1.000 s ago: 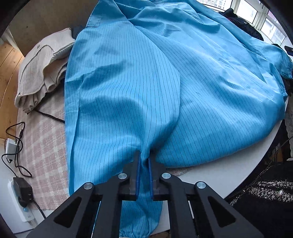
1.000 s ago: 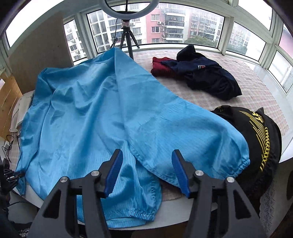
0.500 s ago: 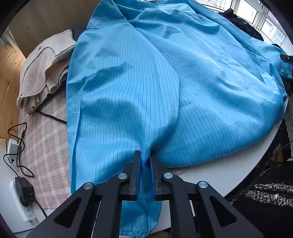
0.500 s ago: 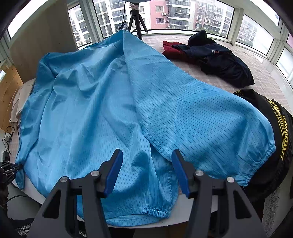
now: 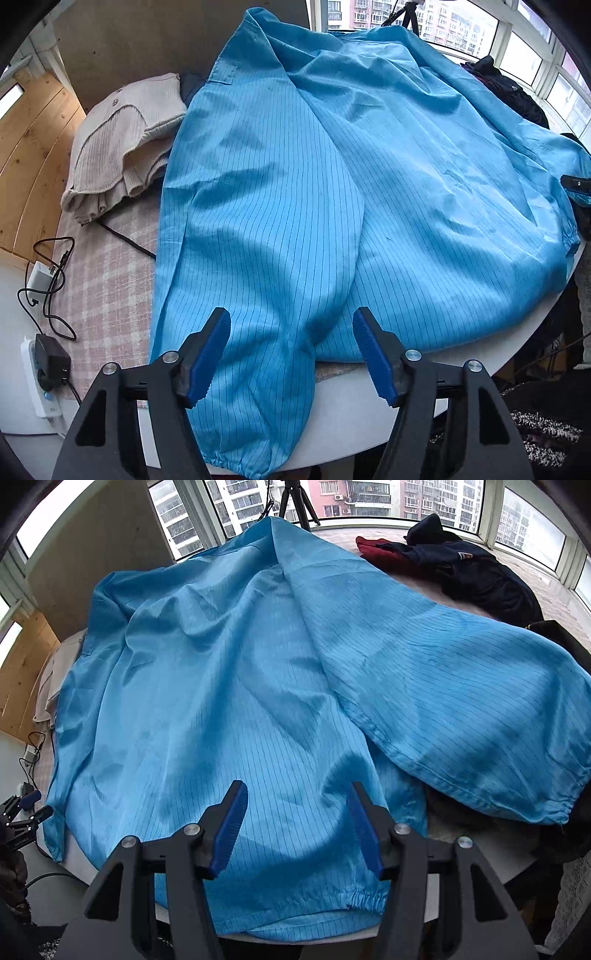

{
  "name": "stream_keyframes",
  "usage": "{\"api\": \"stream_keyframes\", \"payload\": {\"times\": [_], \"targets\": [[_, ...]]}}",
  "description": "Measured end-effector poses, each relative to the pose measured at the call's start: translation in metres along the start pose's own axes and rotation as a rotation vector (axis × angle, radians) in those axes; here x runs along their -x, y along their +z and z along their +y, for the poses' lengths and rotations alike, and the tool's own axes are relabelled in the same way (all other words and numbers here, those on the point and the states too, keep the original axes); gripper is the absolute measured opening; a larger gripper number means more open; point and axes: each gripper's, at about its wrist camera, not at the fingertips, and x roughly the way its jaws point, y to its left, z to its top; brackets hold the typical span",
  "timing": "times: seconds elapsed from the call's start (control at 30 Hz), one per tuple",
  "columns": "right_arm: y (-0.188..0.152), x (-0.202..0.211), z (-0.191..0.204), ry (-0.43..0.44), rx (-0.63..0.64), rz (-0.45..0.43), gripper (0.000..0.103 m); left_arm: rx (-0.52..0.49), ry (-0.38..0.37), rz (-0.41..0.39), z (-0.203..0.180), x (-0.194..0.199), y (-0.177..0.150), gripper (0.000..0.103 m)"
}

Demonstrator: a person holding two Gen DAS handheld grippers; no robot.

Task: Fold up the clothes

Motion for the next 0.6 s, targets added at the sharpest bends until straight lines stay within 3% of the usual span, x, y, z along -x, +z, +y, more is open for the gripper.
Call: {"api": "stream_keyframes", "payload": {"times": [0.17, 0.43, 0.6], "targets": [[-0.007, -0.01, 0.022, 0.021, 0.039, 0.022, 0.055, -0.002, 0.028, -0.015, 0.003, -0.001, 0.003, 0.071], [-0.022, -0.038, 0.05, 0.042, 0.073, 0.086, 0.057, 0.182, 0.015, 0.041, 0.055, -0.037, 0.007, 0.073], [-0.028, -0.048, 0.062, 0.014, 0.103, 0.084, 0.057, 0.21, 0.03, 0.07, 0.058, -0.053, 0.01, 0.073]]}}
